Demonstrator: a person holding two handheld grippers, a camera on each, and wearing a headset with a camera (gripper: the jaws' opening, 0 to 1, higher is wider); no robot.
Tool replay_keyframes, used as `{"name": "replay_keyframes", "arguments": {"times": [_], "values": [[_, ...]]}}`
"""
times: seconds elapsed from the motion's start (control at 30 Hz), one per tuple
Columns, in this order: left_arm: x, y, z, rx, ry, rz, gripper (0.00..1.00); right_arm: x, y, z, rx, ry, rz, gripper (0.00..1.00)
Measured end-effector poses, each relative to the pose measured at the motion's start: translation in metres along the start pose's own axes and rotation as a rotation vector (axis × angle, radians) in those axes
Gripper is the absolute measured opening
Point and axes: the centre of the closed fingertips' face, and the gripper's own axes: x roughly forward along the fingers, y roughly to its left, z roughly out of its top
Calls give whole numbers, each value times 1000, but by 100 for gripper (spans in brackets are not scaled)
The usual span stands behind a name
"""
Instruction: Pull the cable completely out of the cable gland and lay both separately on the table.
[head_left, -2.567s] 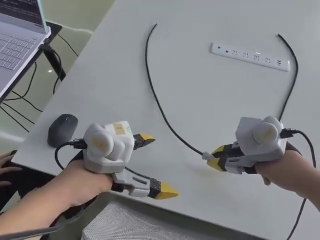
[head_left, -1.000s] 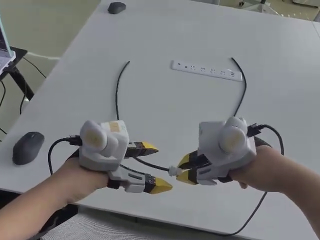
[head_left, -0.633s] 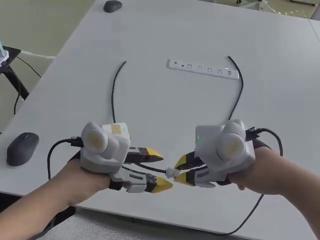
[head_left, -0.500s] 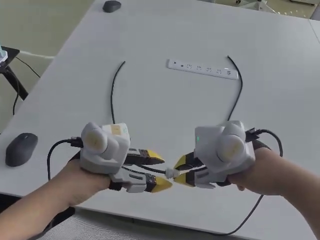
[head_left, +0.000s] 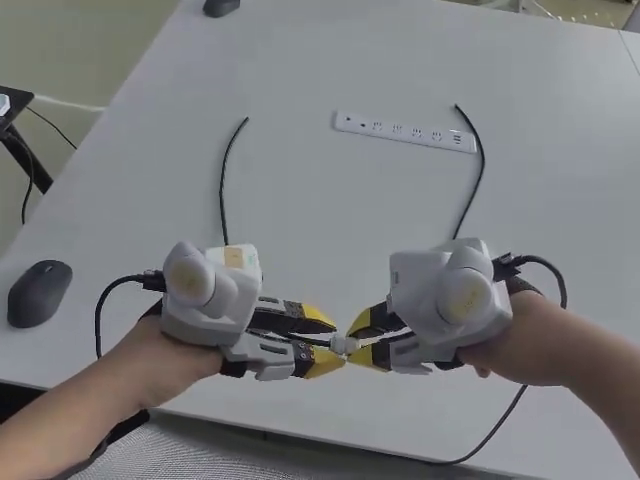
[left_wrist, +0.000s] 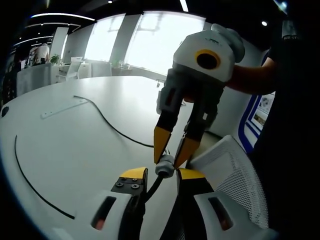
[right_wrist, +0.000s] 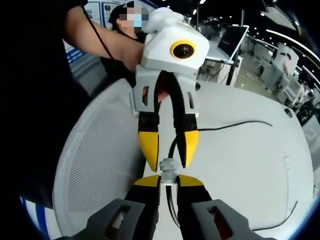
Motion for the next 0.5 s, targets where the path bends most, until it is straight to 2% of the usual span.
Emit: {"name": "replay_keyframes", "arguments": {"times": [0.27,0.5], "values": [[2,-4,-1,13,-4,-18,17,2,1,-2,-35,6,15,7],[2,-5,-2,52,-5,-20,16,2,2,-3,-43,3,27,7]]}}
